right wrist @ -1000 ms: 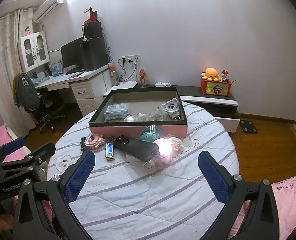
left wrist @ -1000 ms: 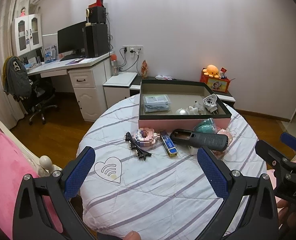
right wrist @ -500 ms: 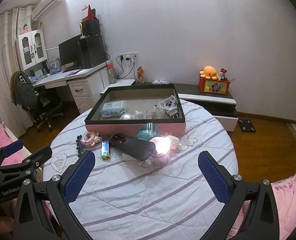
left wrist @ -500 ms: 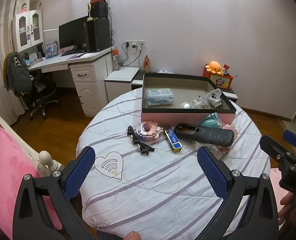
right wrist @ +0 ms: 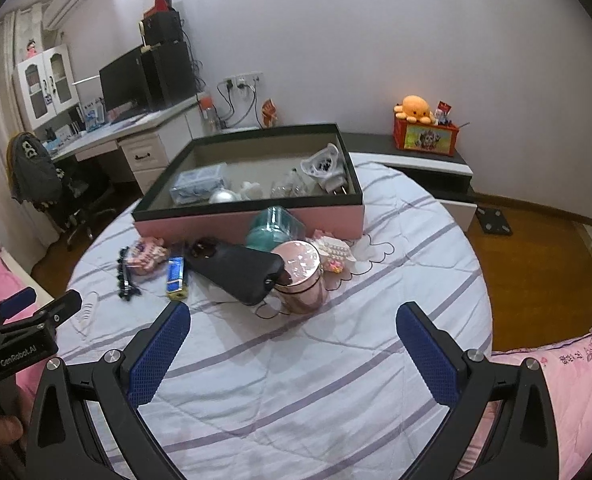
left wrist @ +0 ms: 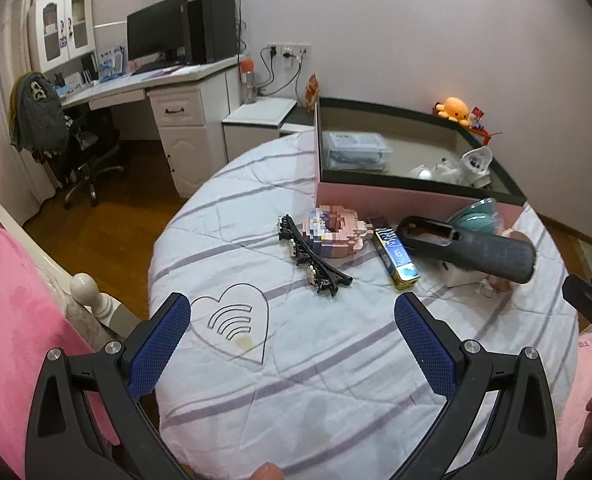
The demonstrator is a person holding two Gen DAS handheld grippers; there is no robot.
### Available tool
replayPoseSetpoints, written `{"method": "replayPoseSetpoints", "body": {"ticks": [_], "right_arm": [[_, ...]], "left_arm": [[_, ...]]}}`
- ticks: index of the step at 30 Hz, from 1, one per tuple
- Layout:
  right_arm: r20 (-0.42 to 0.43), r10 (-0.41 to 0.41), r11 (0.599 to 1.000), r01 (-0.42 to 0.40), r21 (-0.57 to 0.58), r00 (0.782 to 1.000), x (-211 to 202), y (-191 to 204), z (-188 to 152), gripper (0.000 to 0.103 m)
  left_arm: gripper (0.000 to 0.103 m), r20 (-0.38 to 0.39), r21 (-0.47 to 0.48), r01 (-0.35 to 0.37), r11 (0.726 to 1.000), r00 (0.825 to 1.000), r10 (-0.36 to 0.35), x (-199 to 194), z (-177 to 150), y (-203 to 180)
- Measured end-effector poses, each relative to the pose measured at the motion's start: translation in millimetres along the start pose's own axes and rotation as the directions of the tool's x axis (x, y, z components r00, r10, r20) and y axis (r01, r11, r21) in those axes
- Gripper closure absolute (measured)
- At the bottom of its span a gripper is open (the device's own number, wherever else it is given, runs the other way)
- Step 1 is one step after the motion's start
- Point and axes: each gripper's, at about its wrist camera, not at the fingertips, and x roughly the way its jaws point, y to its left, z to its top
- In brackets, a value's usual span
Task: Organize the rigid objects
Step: 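Grasp the rose-gold canister with the right gripper while the left gripper grasps the black hair-clip strip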
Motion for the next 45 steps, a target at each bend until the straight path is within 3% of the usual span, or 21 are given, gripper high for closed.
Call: {"method": "replayPoseSetpoints", "body": {"ticks": [17,21,23,26,28,30,32,33,34,45], "right_arm": [[-0.140,-0.037,0.998,0.030,-0.052,0.989,75.3,-24.0,-10.2,0.000],[-0.146,-0.035,0.998,0.028,-0.052,0.989,88.6,-26.9,-6.5,0.005],[-0.148,-0.036,0.998,0.028,-0.057,0.988,95.5,-25.8,-3.7,0.008],[-0.143,-0.028,0.998,0.021,-0.057,0.989,104.4,-23.9,0.6,0.013],[-0.139,-0.016,0.998,0.008,-0.055,0.990,108.7,-21.1,2.8,0.026],[-0.135,-0.013,0.998,0.005,-0.059,0.991,111.3,-18.1,4.4,0.033],[-0.131,-0.007,0.998,-0.001,-0.061,0.991,113.3,-15.3,5.0,0.036],[-0.130,0.003,0.998,-0.011,-0.058,0.992,113.1,-15.0,4.9,0.040],[-0.124,0.019,0.998,-0.026,-0.054,0.992,111.3,-14.4,4.1,0.051],[-0.104,0.046,0.999,-0.045,0.012,0.994,81.2,-27.3,-8.2,0.054]], "left_arm": [[0.000,-0.142,-0.013,-0.022,1.000,0.990,0.020,96.2,10.9,-5.4],[0.001,-0.139,-0.027,-0.013,1.000,0.990,0.010,103.6,16.6,-3.5],[0.010,-0.136,-0.036,-0.014,0.999,0.991,0.009,107.2,20.6,-0.5],[0.014,-0.129,-0.044,-0.008,0.999,0.992,0.003,109.0,23.5,2.4],[0.020,-0.122,-0.046,0.000,0.999,0.993,-0.006,107.5,23.4,3.8],[0.031,-0.112,-0.046,0.010,0.999,0.994,-0.015,104.1,21.2,4.7],[0.055,-0.103,-0.047,0.029,0.998,0.994,-0.034,100.8,21.0,7.6],[0.061,-0.103,-0.054,0.038,0.998,0.994,-0.043,99.9,21.1,10.8],[0.069,-0.104,-0.064,0.046,0.997,0.993,-0.053,99.1,21.6,15.4],[0.069,-0.082,-0.061,0.107,0.992,0.990,-0.112,73.0,10.5,19.0]]}}
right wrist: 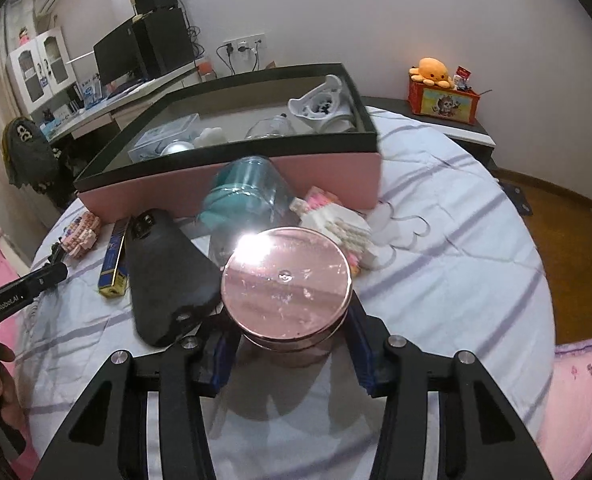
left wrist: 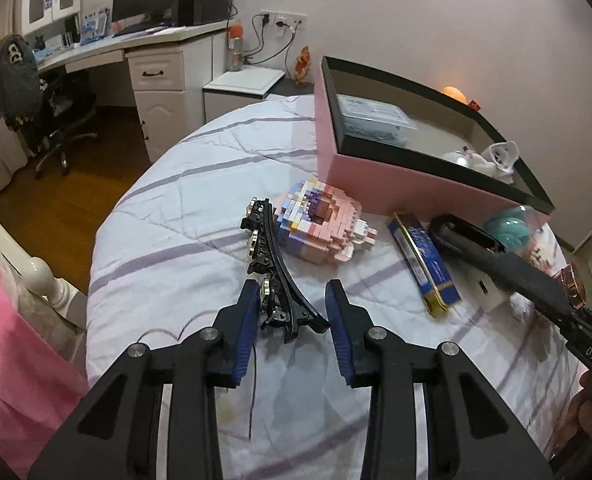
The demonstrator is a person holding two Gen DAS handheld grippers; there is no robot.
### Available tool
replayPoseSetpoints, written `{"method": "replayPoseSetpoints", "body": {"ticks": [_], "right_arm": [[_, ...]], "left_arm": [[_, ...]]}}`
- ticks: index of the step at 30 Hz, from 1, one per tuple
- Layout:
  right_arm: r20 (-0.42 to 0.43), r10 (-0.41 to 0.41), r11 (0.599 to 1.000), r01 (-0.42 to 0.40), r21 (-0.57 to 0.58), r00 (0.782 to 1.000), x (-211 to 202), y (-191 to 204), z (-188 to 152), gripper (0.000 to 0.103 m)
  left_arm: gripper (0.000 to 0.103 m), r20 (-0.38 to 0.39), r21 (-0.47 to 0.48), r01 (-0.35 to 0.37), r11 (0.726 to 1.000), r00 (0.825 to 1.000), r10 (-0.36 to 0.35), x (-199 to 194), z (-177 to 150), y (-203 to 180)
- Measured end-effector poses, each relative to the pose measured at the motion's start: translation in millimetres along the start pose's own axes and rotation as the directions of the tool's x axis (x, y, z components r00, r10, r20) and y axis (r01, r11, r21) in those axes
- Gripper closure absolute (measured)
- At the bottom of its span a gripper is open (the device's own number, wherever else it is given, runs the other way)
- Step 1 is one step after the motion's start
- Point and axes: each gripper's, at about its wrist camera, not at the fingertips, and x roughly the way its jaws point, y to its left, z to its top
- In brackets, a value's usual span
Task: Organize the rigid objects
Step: 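Grasp the rose-gold canister with the right gripper while the left gripper grasps the black hair-clip strip, then carry the canister and hair-clip strip into the pink tray and open both grippers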
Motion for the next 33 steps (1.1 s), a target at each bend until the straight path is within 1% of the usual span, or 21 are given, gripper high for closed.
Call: {"method": "replayPoseSetpoints", "body": {"ticks": [7,13,17,20,22,25,27,28,29,33], "right_arm": [[0.012,-0.011,1.000,0.011,0.027,1.000,-20.1,-9.0,-8.9,0.054],[0.056,-0.016,0.999,0.014,0.037,0.998,-44.8,-12.1,-10.0,0.054],[0.078,0.000,1.000,-0.002,0.030,0.997,-55.2,-8.0,-5.7,0.054],[0.088,0.014,1.000,-0.015,0.016,0.996,-60.4,-1.3,-5.0,0.054],[0.088,0.021,1.000,-0.022,0.006,0.996,-61.0,3.3,-6.1,0.054],[0.079,0.031,1.000,-0.031,0.001,0.996,-59.2,7.2,-7.1,0.054],[0.077,0.032,0.999,-0.032,-0.003,0.997,-59.3,9.3,-8.0,0.054],[0.075,0.032,0.999,-0.032,-0.004,0.997,-59.2,9.3,-7.9,0.054],[0.074,0.032,0.999,-0.032,-0.004,0.997,-58.9,9.7,-8.2,0.054],[0.074,0.034,0.999,-0.033,-0.006,0.997,-59.1,10.0,-8.1,0.054]], "left_arm": [[0.069,0.016,0.009,0.026,1.000,1.000,-0.026,-23.7,-10.9,-2.0],[0.069,0.052,0.033,0.045,0.998,0.998,-0.047,-50.1,-13.2,-8.8],[0.069,0.065,0.043,0.062,0.997,0.996,-0.064,-57.9,-11.4,-13.2],[0.069,0.056,0.043,0.061,0.997,0.996,-0.064,-56.2,-12.1,-12.7],[0.069,0.024,0.053,0.045,0.998,0.999,-0.047,-43.3,-14.0,-11.8],[0.069,0.002,0.043,0.035,0.998,0.999,-0.035,-26.6,-17.8,-7.6],[0.073,0.003,0.029,0.042,0.999,0.999,-0.042,-22.5,-17.3,-3.0],[0.082,0.004,0.030,0.047,0.998,0.999,-0.047,-21.9,-16.7,-2.4],[0.087,0.003,0.027,0.053,0.998,0.999,-0.053,-21.0,-15.9,-1.5],[0.088,-0.001,0.005,0.072,0.997,0.997,-0.072,-20.0,-14.9,3.3]]}}
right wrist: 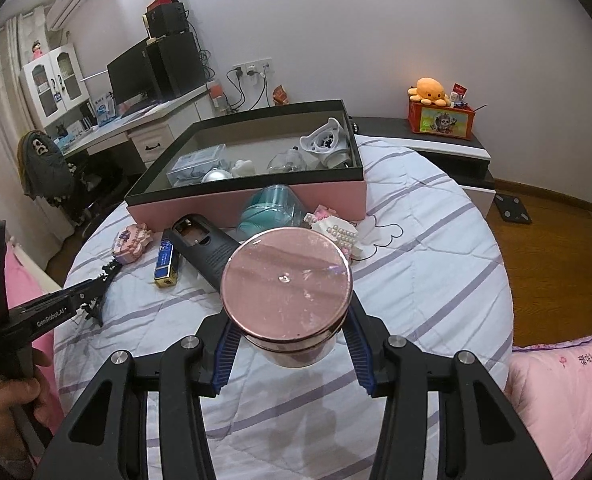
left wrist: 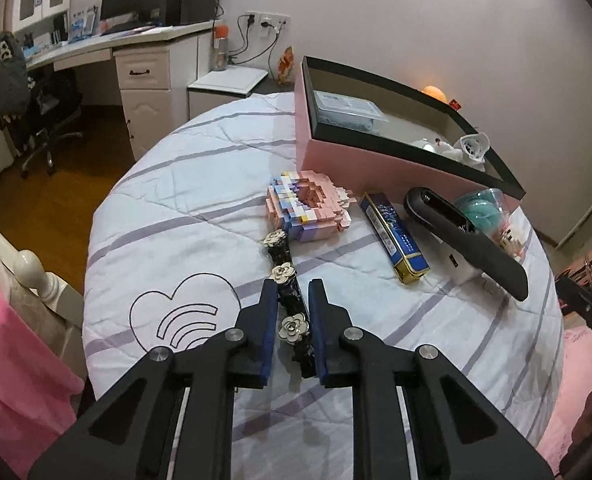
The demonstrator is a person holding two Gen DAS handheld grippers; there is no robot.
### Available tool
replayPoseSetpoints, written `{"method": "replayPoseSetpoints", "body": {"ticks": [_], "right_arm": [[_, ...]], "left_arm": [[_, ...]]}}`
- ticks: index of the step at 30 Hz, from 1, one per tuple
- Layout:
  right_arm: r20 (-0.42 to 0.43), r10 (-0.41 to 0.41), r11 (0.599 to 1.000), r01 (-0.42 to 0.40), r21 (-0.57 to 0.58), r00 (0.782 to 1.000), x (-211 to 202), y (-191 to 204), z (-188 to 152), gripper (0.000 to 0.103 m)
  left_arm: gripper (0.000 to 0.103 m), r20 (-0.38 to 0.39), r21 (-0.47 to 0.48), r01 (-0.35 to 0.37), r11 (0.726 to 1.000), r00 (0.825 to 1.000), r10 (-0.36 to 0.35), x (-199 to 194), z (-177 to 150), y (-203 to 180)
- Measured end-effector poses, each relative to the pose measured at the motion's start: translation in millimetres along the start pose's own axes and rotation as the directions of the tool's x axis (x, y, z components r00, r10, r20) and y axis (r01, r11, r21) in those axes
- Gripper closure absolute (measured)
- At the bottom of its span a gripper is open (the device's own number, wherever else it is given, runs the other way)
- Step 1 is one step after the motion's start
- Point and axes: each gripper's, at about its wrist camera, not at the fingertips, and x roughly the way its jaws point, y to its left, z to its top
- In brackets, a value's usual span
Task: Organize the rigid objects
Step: 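Carry the canister and hair-clip strip into the pink tray and open both grippers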
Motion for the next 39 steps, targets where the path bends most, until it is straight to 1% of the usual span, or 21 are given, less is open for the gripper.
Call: {"method": "replayPoseSetpoints", "body": {"ticks": [4,6,7,8,9,12,16,25,30,35,39], "right_arm": [[-0.002,0.006,1.000,-0.006,-0.008,1.000,1.4,2.5,-0.5,0.054],[-0.003,0.008,1.000,-0.008,-0.009,1.000,2.3,4.1,-1.3,0.054],[-0.005,0.010,1.000,-0.010,-0.009,1.000,2.8,4.9,-1.4,0.054],[-0.006,0.011,1.000,-0.011,-0.010,1.000,3.2,5.8,-1.5,0.054],[-0.006,0.012,1.000,-0.012,-0.012,1.000,3.1,6.7,-1.5,0.054],[-0.004,0.014,1.000,-0.014,-0.016,1.000,1.0,9.5,-1.8,0.054],[-0.004,0.015,1.000,-0.015,-0.017,1.000,0.4,10.0,-1.5,0.054],[0.014,0.033,0.999,-0.032,-0.027,0.999,-6.0,13.5,5.2,0.054],[0.023,0.043,0.999,-0.042,-0.024,0.999,-9.4,14.5,8.1,0.054],[0.037,0.055,0.998,-0.054,-0.037,0.998,-10.5,17.8,16.8,0.054],[0.062,0.068,0.996,-0.064,-0.063,0.996,-9.2,23.0,36.3,0.054]], "left_arm": [[0.089,0.002,0.002,0.003,1.000,1.000,-0.003,-2.0,-1.6,0.2],[0.088,-0.019,0.031,-0.016,0.999,1.000,0.017,2.9,-1.2,-3.2],[0.085,-0.035,0.047,-0.034,0.998,0.999,0.036,7.2,-0.9,-4.5],[0.081,-0.037,0.037,-0.036,0.999,0.999,0.037,10.6,-0.1,-3.0],[0.080,-0.047,0.028,-0.033,0.999,0.998,0.034,14.1,0.1,-1.5],[0.081,-0.047,0.022,-0.020,1.000,0.999,0.021,19.0,0.7,-0.6],[0.085,-0.036,0.004,0.010,1.000,0.999,-0.009,13.2,1.4,-0.4],[0.086,0.010,0.030,0.028,0.999,1.000,-0.029,-11.2,1.8,-11.0],[0.086,0.043,0.047,0.034,0.998,0.998,-0.036,-31.2,3.7,-15.3],[0.086,0.088,0.073,0.045,0.996,0.995,-0.052,-49.1,18.2,-25.9],[0.086,0.122,0.096,0.051,0.994,0.991,-0.063,-55.7,37.3,-37.1]]}}
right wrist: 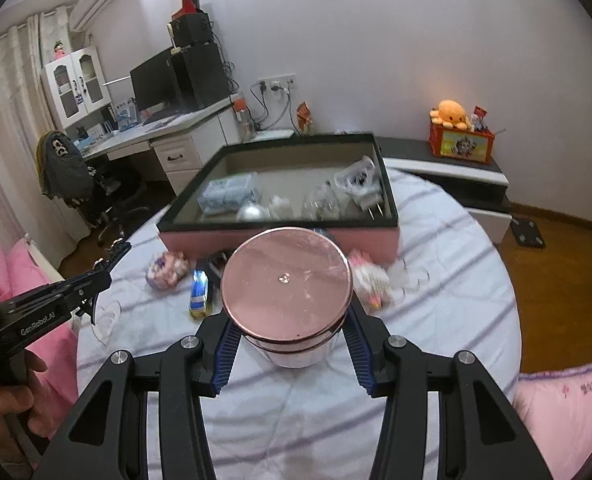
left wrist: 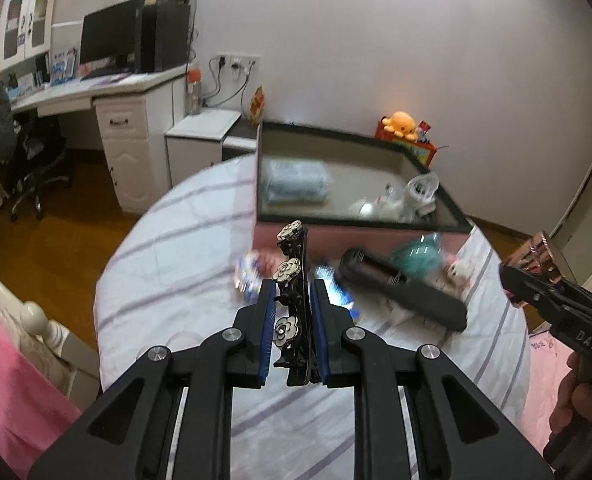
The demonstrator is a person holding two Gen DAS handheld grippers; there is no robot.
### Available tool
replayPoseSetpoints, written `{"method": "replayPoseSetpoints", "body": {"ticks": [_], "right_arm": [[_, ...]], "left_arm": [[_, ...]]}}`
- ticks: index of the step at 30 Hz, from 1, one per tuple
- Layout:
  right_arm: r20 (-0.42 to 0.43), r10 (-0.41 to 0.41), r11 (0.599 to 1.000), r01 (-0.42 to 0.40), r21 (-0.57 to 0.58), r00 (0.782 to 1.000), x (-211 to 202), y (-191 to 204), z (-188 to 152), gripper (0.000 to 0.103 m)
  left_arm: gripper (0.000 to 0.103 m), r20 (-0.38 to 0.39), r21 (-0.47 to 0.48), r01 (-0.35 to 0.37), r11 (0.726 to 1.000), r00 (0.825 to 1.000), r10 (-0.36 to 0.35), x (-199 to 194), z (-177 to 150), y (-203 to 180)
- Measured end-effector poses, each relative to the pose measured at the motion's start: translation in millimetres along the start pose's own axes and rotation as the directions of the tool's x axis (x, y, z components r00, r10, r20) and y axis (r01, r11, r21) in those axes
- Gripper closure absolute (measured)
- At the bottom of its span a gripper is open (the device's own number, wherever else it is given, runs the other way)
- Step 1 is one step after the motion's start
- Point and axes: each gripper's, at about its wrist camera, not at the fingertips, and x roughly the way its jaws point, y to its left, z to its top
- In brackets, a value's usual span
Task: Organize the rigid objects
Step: 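Carry the canister and hair-clip strip into the pink tray and open both grippers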
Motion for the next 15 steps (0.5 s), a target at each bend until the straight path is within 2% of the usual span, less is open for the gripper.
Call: {"method": "replayPoseSetpoints", "body": {"ticks": [7,15], "right_arm": [[0.031,0.021,0.998,-0.020,-0.052,0.999,21.2,7.1,48.4,0.054],[0.000,0.038,0.997,-0.038,-0.074,0.999,79.6,-4.2,103.5,0.054]], "left_arm": [[0.086,0.049,0.041,0.010,0.999,0.999,-0.012,16.3,47.9,-17.2],[0.086,0.044,0.075,0.035,0.997,0.998,-0.039,76.1,105.2,-33.4]]}}
